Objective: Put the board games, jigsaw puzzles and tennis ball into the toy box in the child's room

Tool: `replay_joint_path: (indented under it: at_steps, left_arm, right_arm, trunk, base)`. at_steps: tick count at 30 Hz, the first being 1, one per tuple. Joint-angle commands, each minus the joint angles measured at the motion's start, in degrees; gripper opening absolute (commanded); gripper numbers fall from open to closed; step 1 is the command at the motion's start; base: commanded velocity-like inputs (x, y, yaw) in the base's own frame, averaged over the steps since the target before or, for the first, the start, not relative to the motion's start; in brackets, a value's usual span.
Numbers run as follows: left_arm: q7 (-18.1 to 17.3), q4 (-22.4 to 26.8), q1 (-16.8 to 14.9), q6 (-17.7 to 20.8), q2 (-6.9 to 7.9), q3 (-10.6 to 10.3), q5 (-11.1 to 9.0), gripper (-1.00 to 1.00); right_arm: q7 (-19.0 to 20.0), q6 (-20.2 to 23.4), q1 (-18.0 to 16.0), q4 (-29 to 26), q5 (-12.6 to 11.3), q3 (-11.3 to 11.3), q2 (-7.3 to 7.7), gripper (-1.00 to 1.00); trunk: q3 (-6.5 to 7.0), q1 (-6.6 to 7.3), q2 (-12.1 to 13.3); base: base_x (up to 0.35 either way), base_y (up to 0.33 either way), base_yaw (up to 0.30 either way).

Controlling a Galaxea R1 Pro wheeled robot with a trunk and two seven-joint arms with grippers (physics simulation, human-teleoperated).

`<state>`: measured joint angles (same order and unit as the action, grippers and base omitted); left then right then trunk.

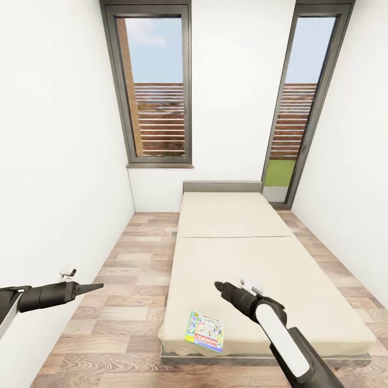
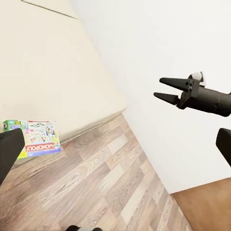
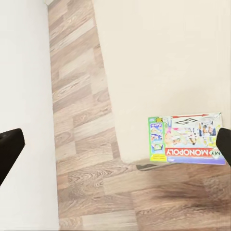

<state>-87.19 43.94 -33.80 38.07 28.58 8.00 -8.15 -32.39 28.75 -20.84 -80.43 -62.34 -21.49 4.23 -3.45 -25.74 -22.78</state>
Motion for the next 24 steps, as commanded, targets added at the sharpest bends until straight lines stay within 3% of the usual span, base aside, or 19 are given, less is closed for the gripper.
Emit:
replay_joint_path:
  at_steps: [1,7,12,19,24]
  left_arm:
    - [-0.2,0.0,0.0,0.6,0.01,0.0,0.0,1.00]
    - [-0.2,0.0,-0.1,0.6,-0.08,-0.1,0.0,1.00]
    - [-0.1,0.0,-0.1,0.6,-0.20,-0.1,0.0,1.00]
    - [-0.1,0.0,0.0,0.6,-0.27,-0.1,0.0,1.00]
    - [-0.2,0.0,-0.1,0.6,-0.28,-0.1,0.0,1.00]
  right_arm:
    - [-0.1,0.0,0.0,0.0,-0.5,-0.1,0.11,1.00]
    - [2.0,0.5,0.2,0.2,-0.7,0.2,0.67,1.00]
    - [4.4,0.6,2.5,0.5,-0.9,0.7,1.35,1.00]
    - [14.8,0.7,7.0,2.3,-0.9,3.6,4.01,1.00]
    - [23.1,0.3,9.6,9.2,-0.9,5.4,5.07,1.00]
  trunk:
    - [-0.14,-0.04,-0.1]
    - [-0.14,-0.04,-0.1]
    - [-0.14,-0.04,-0.1]
    - [-0.14,-0.04,-0.1]
    - [-0.14,-0.04,-0.1]
  base:
    - [0.000,0.000,0.000]
    - [0.000,0.000,0.000]
    - [0.000,0.000,0.000]
    - [0.000,0.000,0.000]
    - [0.000,0.000,0.000]
